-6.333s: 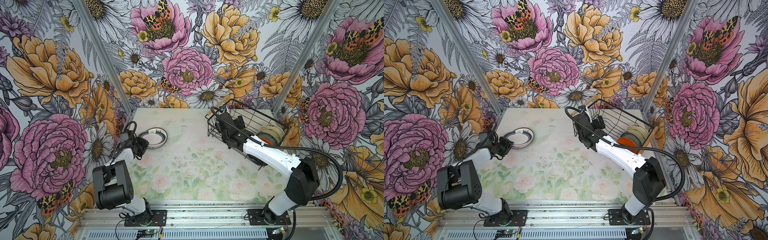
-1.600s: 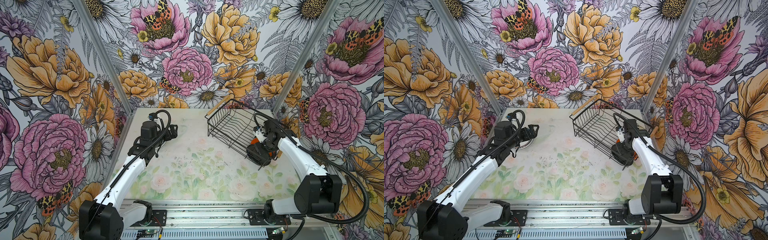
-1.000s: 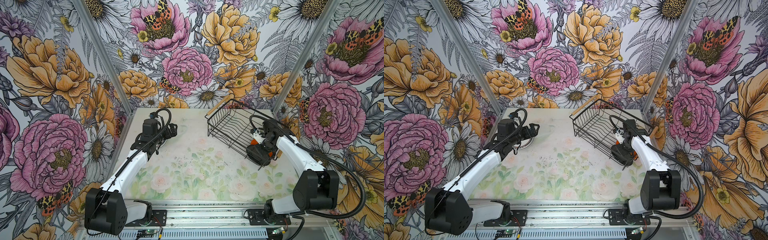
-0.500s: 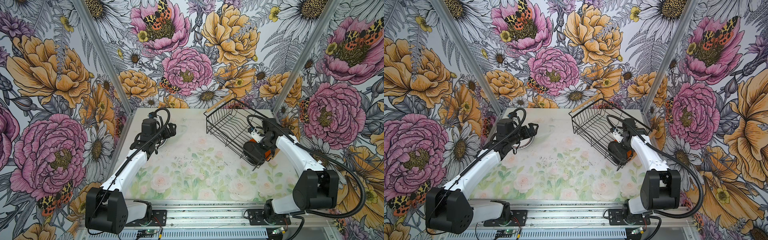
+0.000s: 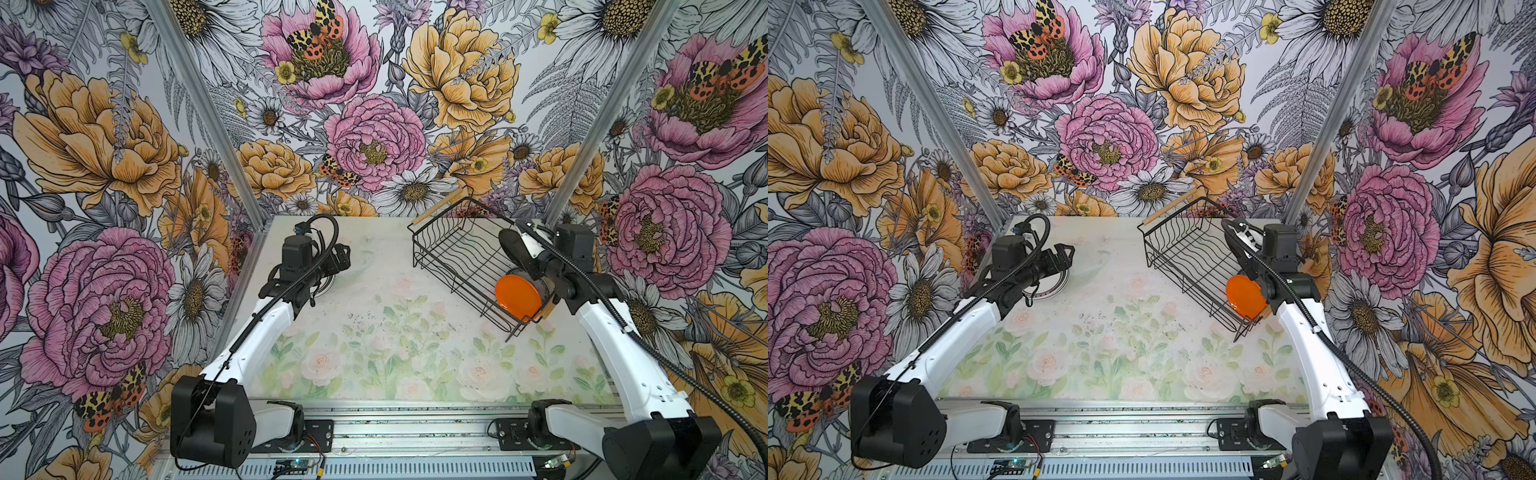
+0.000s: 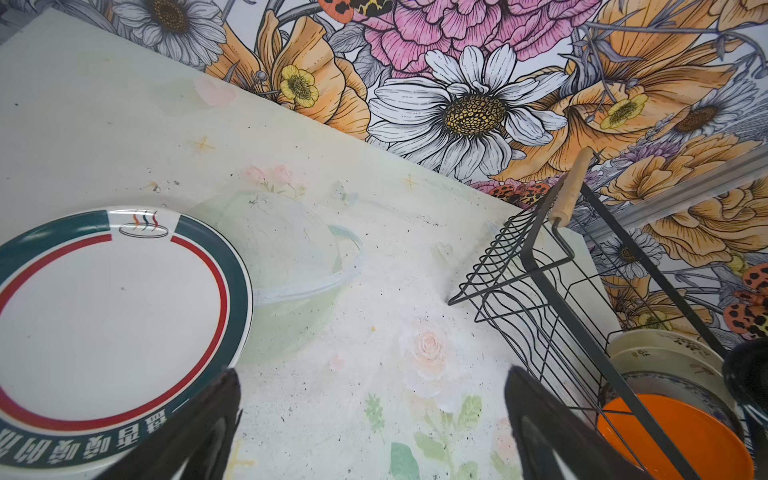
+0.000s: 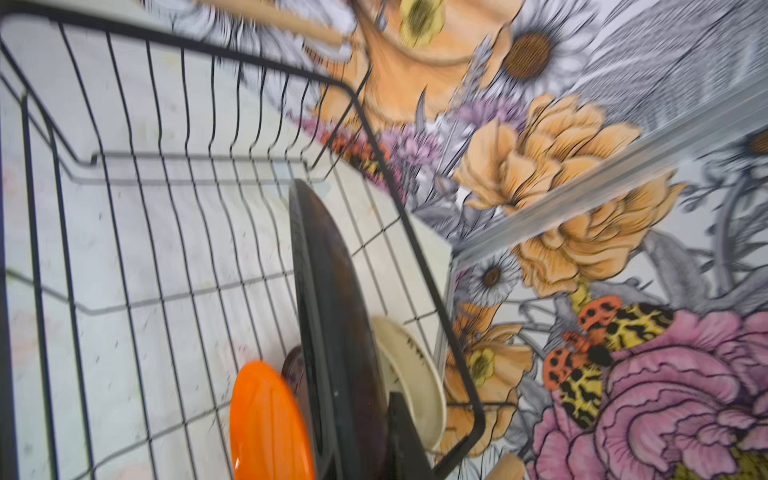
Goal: Unload the plates from the dish rack
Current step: 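Lift the dark plate up out of the rack with the right gripper, then carry the dark plate toward the left gripper while the left gripper reaches to meet it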
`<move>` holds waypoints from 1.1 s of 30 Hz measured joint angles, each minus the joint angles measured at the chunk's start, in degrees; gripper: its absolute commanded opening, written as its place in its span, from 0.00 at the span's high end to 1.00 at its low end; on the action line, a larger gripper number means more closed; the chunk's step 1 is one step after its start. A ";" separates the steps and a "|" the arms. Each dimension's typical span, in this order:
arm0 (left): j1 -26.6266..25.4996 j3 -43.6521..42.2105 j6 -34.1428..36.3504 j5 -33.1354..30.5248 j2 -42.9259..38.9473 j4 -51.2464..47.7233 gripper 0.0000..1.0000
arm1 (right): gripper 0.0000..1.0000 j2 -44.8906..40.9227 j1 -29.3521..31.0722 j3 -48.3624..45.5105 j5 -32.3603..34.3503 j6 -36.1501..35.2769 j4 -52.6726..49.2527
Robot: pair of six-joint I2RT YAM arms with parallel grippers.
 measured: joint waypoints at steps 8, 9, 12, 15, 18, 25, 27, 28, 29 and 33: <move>0.04 -0.09 -2.56 -1.27 -5.14 0.17 0.01 | 1.00 4.28 4.83 -7.65 -12.68 17.46 37.48; 0.04 -0.13 -2.95 -1.27 -5.49 0.35 0.01 | 1.00 5.84 5.95 -7.87 -13.90 20.37 40.52; 0.04 -1.03 -3.93 -1.22 -6.27 1.51 0.01 | 1.00 9.73 8.74 -8.02 -16.35 30.84 46.58; -0.11 -3.15 -6.03 -0.74 -7.21 3.96 0.01 | 1.00 12.31 11.10 -8.02 -17.31 45.40 50.36; -0.76 -5.51 -8.63 0.31 -7.96 6.67 0.01 | 1.00 15.17 13.07 -8.02 -18.40 61.92 54.29; -5.70 -7.23 -13.20 2.58 -7.96 11.74 0.01 | 1.00 22.12 18.78 -5.90 -23.69 88.48 56.06; -6.21 -7.74 -14.53 3.61 -7.82 13.60 0.01 | 1.00 23.93 19.89 -4.15 -26.58 93.68 55.36; -6.43 -8.07 -15.26 4.13 -7.78 14.56 0.01 | 1.00 24.70 20.22 -3.41 -27.91 95.84 55.15; -6.56 -8.50 -15.74 4.52 -7.78 15.45 0.01 | 1.00 25.16 20.44 -2.95 -28.81 97.35 54.75; -6.91 -10.54 -17.97 6.19 -7.85 18.38 0.01 | 1.00 25.97 21.57 -2.58 -31.71 102.12 53.20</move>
